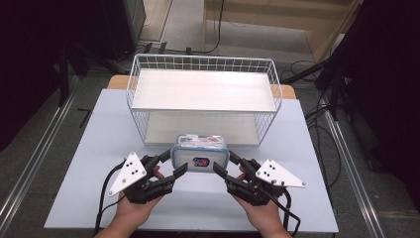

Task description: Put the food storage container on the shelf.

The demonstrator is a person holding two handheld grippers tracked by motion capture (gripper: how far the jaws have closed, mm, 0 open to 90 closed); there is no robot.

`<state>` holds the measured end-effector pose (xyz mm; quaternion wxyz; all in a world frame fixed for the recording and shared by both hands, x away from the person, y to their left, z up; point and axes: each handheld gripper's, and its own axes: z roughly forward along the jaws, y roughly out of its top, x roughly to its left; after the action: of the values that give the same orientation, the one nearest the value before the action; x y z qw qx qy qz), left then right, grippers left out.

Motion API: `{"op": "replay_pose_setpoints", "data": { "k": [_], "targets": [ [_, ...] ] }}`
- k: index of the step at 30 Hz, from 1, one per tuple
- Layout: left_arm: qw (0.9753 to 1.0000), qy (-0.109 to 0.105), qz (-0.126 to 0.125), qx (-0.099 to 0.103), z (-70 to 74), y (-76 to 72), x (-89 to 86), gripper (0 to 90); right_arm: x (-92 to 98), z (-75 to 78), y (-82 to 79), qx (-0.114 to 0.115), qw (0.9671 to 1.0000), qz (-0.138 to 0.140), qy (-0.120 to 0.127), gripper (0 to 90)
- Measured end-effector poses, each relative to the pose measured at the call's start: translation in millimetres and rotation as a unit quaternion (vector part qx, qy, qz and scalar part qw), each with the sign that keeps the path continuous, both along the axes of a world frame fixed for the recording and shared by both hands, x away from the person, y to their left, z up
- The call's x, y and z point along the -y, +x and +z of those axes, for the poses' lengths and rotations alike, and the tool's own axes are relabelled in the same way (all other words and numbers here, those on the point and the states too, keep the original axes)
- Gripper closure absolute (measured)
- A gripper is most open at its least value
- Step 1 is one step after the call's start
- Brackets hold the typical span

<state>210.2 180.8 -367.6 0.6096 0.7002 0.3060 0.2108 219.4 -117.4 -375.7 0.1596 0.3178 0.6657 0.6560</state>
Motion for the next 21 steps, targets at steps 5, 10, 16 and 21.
{"op": "replay_pose_setpoints", "data": {
  "k": [5, 10, 16, 21],
  "targets": [
    [1.0000, -0.007, -0.001, -0.001, 11.0, 9.8, -1.8, 46.0, -1.9, 10.0, 7.6, 0.001, 1.0000, -0.002, 0.003, 49.9],
    [1.0000, -0.008, -0.003, 0.000, 21.9, 21.3, -3.3, 46.0, -3.4, 20.0, 18.1, 0.002, 1.0000, -0.003, 0.006, 50.0],
    [0.9999, -0.013, -0.002, -0.001, 30.2, 35.0, -4.6, 46.0, -5.0, 30.3, 31.2, 0.006, 1.0000, -0.006, 0.004, 49.9],
    [0.9998, -0.019, -0.002, -0.002, 36.4, 47.3, -5.0, 46.0, -6.3, 37.7, 43.1, 0.007, 0.9999, -0.007, 0.003, 49.9]
  ]
}}
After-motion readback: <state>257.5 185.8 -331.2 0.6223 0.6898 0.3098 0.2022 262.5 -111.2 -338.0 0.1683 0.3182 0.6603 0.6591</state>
